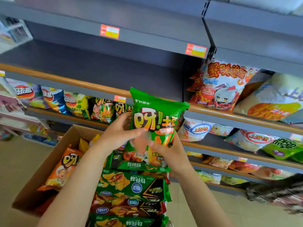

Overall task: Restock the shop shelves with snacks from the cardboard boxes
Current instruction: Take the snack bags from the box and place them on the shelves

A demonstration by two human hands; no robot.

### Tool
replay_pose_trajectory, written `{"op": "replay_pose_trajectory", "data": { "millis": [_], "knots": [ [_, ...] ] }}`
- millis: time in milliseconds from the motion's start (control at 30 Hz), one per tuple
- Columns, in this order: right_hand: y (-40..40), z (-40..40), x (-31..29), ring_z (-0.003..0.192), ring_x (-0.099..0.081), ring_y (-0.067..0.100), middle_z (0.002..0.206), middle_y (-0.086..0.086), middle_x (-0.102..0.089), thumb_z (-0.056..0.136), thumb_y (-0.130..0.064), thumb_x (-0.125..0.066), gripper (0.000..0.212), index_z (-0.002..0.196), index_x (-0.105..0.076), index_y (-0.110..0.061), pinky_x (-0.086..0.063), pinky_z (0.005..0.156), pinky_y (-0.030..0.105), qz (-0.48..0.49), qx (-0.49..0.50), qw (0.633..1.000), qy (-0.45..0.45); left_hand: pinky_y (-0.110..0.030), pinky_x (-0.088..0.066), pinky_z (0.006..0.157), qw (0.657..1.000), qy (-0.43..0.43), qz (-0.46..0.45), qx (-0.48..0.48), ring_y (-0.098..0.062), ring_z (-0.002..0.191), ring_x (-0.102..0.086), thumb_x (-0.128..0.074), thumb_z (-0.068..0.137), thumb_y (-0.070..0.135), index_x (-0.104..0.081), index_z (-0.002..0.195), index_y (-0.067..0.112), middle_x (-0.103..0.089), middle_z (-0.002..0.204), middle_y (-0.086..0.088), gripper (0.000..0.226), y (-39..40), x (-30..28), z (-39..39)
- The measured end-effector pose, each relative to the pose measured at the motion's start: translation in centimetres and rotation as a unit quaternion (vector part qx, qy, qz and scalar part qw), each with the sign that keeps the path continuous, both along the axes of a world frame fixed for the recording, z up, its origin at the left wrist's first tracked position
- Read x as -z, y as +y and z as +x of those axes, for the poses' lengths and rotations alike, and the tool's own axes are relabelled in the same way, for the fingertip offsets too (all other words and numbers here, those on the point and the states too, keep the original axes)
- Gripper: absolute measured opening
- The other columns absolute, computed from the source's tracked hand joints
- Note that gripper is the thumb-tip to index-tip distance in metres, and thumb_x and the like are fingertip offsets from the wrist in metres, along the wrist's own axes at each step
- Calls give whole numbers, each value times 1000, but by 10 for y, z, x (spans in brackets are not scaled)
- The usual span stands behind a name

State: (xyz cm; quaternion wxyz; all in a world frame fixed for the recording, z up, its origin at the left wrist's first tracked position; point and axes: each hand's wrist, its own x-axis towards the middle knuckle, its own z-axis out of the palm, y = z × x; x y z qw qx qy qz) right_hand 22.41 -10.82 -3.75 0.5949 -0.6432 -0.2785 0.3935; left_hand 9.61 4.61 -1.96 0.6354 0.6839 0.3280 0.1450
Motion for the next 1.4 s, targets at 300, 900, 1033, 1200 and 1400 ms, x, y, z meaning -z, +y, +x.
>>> {"op": "replay_pose_trajectory", "data": {
  "millis": [300, 900, 1033, 1200, 1400],
  "knots": [
    [79, 131, -42, 125, -47, 30, 132, 11, -53, 67, -41, -82, 76, 134, -58, -15, -42, 104, 43, 25, 159, 879, -449, -32, -52, 99, 970, -153, 183, -38, -12, 117, -62, -83, 78, 18, -51, 120, 42, -65, 123, 10, 58, 49, -47, 102],
    [227, 260, -20, 121, -59, 28, 132, 15, -61, 80, -18, -82, 71, 139, -44, -6, -48, 104, 43, -31, 220, 956, -192, -38, -40, 91, 835, 235, 496, 22, -25, 122, -48, -36, 100, 49, -66, 118, 29, -59, 128, 0, 40, 143, 29, 194],
    [237, 271, -17, 116, -63, 24, 129, 10, -64, 87, -24, -76, 57, 138, -52, -10, -52, 99, 41, -20, 218, 966, -139, -37, -36, 84, 814, 225, 535, 0, -27, 116, -48, -38, 97, 45, -65, 107, 26, -59, 120, -1, 34, 148, 38, 202],
    [245, 271, -13, 113, -65, 26, 127, 8, -66, 91, -29, -72, 50, 135, -56, -14, -56, 80, 35, -19, 234, 966, -107, -35, -35, 78, 803, 194, 563, -26, -28, 110, -50, -40, 95, 40, -66, 102, 22, -61, 113, -2, 33, 150, 47, 203],
    [245, 274, -11, 112, -57, 13, 130, 0, -59, 101, -29, -57, 47, 144, -44, -15, -46, 88, 23, -43, 214, 964, -151, -34, -32, 76, 797, 185, 574, -33, -28, 110, -50, -39, 95, 39, -66, 102, 21, -62, 113, -2, 33, 152, 51, 204]
  ]
}}
